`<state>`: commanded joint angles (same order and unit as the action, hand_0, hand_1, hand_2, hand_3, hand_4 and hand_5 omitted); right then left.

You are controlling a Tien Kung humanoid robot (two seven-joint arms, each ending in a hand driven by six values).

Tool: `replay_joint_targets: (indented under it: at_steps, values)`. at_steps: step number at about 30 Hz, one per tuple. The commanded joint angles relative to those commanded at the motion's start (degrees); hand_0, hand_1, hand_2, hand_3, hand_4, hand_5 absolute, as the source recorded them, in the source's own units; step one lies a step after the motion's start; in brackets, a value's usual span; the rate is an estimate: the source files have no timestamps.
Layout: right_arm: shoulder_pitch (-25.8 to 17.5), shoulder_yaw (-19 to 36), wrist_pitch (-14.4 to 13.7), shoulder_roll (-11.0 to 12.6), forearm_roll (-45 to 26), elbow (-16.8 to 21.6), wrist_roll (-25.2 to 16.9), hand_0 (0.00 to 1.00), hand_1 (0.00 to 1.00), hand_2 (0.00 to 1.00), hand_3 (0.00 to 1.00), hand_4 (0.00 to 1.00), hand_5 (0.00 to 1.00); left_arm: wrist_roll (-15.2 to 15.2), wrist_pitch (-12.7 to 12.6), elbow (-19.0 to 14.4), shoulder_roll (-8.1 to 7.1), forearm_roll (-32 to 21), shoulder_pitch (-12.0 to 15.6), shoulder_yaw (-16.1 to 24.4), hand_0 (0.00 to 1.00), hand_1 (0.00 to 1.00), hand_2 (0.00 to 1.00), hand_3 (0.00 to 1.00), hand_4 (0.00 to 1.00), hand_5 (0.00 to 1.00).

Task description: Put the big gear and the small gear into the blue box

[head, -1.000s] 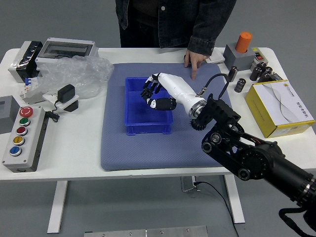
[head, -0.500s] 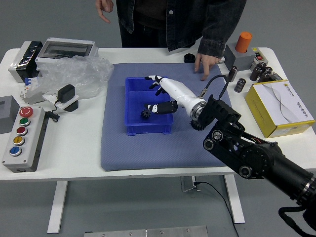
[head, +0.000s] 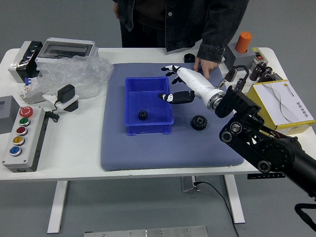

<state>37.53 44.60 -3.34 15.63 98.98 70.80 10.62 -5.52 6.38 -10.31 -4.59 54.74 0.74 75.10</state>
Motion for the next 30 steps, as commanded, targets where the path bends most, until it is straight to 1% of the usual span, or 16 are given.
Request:
replay_joint_targets:
  at_steps: [4, 8, 9, 13, 14, 15, 24, 30]
  values:
    - [-0.01, -0.4, 1.03, 2.57, -0.26, -0.02, 0.67, 0.728, 0.66, 0.776, 0.831, 0.832, 0.345, 0.01, 0.01, 0.0, -0.07, 0.13, -0.19, 0.16, 0.849, 0.797, 0.799, 0.843, 0.583, 0.063]
    - [0.33, -1.5, 2.73, 5.19, -0.09, -0.42, 1.7, 0.728, 0.66, 0.776, 0.831, 0.832, 0.345, 0.01, 0.0, 0.0, -0.18, 0.13, -0.35, 0.22, 0.849, 0.797, 0.799, 0.843, 0.583, 0.063]
    - [0.41, -1.74, 3.11, 5.69, -0.02, -0.49, 1.93, 0.735, 0.673, 0.791, 0.841, 0.832, 0.344, 0.01, -0.01, 0.0, -0.2, 0.12, -0.37, 0.22, 0.849, 0.797, 0.799, 0.842, 0.583, 0.063]
    - [0.63, -2.99, 4.77, 7.46, 0.4, -0.72, 3.13, 0.735, 0.673, 0.791, 0.841, 0.832, 0.344, -0.03, -0.03, 0.0, -0.28, -0.01, -0.37, 0.14, 0.849, 0.797, 0.799, 0.842, 0.583, 0.063]
    - [0.61, -3.27, 5.11, 7.69, 0.51, -0.77, 3.42, 0.735, 0.673, 0.791, 0.841, 0.832, 0.344, -0.04, -0.03, 0.0, -0.29, -0.03, -0.37, 0.13, 0.849, 0.797, 0.799, 0.842, 0.583, 0.063]
    - [0.56, -3.6, 5.53, 7.9, 0.64, -0.82, 3.77, 0.747, 0.698, 0.837, 0.892, 0.831, 0.342, -0.03, -0.03, 0.0, -0.29, -0.05, -0.36, 0.12, 0.849, 0.797, 0.799, 0.843, 0.583, 0.063]
    - [0.06, -6.56, 8.67, 8.44, 1.7, -0.52, 6.66, 0.753, 0.713, 0.851, 0.902, 0.831, 0.338, -0.02, -0.02, 0.0, -0.27, 0.08, -0.31, 0.31, 0.849, 0.797, 0.799, 0.842, 0.583, 0.063]
    - [-0.03, -8.16, 9.63, 8.34, 2.49, -0.77, 7.52, 0.754, 0.717, 0.858, 0.894, 0.831, 0.336, 0.0, 0.01, 0.0, -0.2, 0.23, -0.35, 0.43, 0.849, 0.797, 0.798, 0.842, 0.583, 0.063]
